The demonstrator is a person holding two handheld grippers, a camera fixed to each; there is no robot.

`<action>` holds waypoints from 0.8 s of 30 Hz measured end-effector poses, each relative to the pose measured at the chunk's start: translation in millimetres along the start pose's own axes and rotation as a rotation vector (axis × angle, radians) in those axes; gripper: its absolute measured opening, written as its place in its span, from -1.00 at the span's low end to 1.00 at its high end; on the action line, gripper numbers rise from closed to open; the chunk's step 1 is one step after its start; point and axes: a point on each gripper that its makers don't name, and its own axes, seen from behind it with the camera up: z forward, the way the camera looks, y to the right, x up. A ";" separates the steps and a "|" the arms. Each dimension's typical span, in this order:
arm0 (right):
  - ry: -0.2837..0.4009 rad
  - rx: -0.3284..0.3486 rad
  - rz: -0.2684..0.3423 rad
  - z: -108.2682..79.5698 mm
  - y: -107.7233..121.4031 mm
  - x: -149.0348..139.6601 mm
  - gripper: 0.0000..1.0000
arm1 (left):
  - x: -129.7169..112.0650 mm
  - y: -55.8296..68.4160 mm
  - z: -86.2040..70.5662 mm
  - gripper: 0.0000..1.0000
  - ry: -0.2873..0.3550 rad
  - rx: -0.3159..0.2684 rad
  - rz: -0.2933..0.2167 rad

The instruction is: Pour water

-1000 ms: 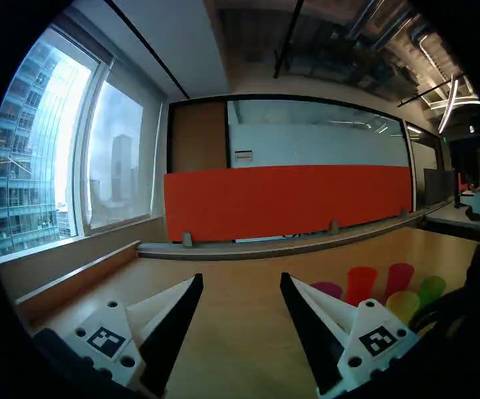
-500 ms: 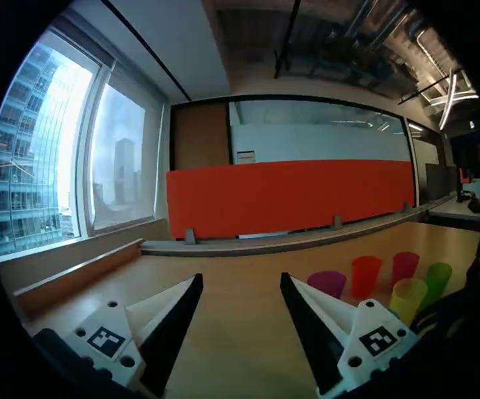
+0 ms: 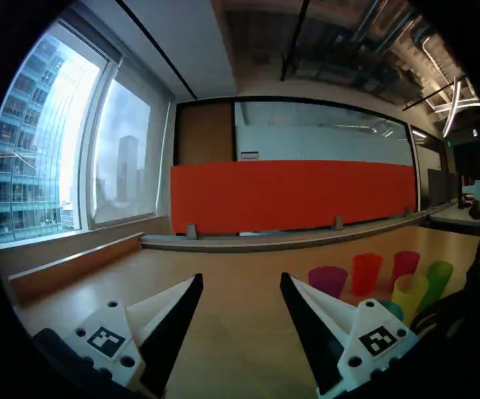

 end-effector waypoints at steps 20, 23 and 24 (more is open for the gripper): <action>-0.003 -0.002 0.004 -1.4 0.2 2.7 0.99 | -10.1 -0.9 -1.9 0.72 -0.005 0.001 -0.020; -0.003 -0.001 0.003 -0.7 -0.3 2.2 0.99 | -11.3 0.1 -2.0 0.72 -0.007 0.000 -0.026; -0.003 0.000 0.003 -0.5 -0.6 2.1 0.99 | -11.7 0.3 -1.9 0.72 -0.008 -0.001 -0.027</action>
